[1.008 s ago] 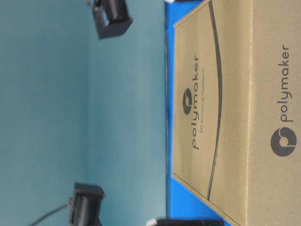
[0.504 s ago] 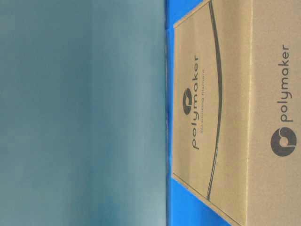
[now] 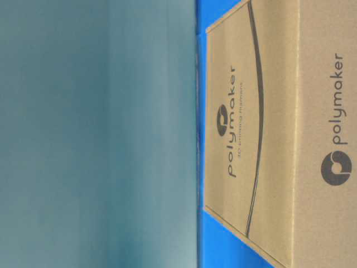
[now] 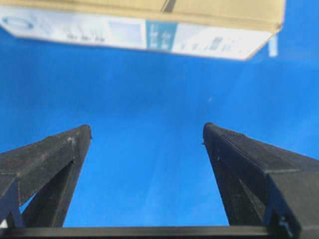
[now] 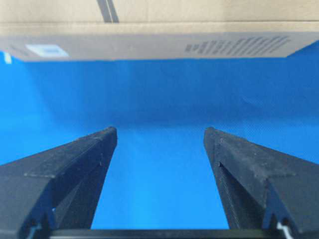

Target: Lift up the cardboard box by clamping it between your arms.

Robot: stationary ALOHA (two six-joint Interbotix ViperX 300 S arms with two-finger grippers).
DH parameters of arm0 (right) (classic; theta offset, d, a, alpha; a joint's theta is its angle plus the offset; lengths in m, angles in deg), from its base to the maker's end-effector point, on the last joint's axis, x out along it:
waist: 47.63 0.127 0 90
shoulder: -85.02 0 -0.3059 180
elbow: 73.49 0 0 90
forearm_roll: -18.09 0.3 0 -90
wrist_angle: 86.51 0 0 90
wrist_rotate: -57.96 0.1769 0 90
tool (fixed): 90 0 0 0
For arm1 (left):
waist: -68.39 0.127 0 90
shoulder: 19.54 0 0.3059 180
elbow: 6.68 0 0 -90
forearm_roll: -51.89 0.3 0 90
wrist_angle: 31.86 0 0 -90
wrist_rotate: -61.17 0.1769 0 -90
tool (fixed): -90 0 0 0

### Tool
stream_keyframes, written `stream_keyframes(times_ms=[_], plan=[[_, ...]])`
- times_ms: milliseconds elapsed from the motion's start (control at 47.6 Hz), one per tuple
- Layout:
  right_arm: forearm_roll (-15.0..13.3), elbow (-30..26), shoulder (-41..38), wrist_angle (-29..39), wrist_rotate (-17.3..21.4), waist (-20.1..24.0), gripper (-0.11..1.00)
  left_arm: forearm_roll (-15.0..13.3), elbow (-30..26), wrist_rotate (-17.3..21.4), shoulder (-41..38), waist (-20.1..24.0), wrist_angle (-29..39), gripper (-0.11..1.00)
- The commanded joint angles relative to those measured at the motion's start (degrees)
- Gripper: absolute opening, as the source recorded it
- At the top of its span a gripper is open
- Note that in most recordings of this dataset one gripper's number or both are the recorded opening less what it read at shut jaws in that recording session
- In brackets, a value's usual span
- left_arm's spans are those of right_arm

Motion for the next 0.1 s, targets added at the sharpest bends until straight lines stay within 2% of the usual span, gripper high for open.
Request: stream_keyframes(times_ms=[0,84], plan=[[0.18,0.35,2.29,-1.93,2.29,0.0,1.0,0.0,-0.09,-0.88,1.58,-0.35,-1.49,0.89],[0.09,1.23,3.78,-3.87,3.43,0.0,1.0,0.0,0.26,-1.93,3.16,-0.44,-2.2,0.89]])
